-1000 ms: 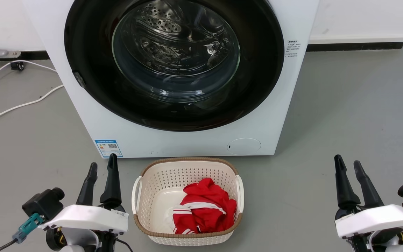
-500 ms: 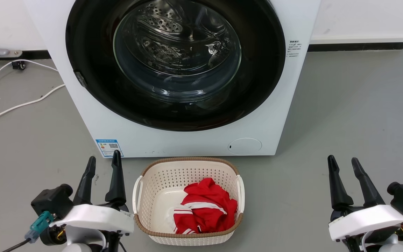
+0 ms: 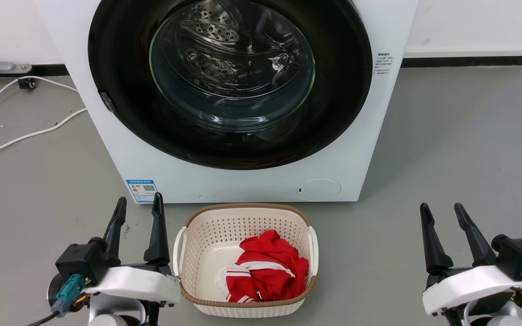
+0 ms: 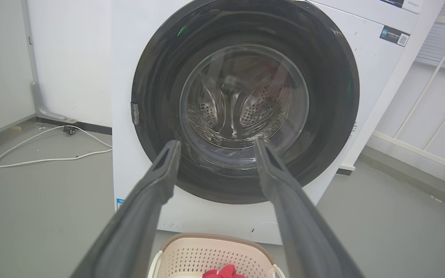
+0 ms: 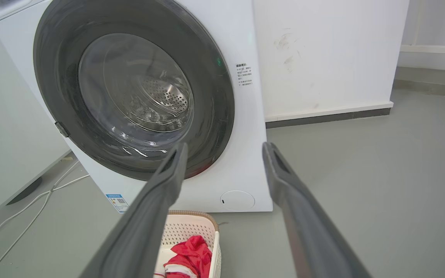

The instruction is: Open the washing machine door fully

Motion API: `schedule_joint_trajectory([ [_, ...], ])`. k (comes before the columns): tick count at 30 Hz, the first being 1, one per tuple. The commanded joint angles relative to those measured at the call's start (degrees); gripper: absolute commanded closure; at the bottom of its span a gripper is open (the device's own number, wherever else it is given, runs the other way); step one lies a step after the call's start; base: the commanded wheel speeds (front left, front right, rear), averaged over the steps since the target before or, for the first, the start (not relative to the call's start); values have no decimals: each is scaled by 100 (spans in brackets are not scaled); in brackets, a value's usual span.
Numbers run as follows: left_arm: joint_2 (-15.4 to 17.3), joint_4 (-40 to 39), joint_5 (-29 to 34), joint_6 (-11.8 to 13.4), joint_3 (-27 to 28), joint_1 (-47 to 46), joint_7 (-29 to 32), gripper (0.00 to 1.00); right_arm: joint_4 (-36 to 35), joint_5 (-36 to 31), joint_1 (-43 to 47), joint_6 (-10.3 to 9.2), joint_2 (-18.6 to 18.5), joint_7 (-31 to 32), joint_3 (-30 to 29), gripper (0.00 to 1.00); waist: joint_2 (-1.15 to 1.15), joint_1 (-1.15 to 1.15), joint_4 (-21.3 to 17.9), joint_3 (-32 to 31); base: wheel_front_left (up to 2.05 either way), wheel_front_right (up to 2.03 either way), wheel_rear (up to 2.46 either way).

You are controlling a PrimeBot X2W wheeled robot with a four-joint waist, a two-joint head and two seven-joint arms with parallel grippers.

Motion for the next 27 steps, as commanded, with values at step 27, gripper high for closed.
schedule_joint_trajectory([
  [27, 10, -216, 1287, 239, -157, 132, -360, 0, -44, -1083, 84, 6, 10, -201, -28, 0, 0, 0, 40, 13, 0, 0, 0],
])
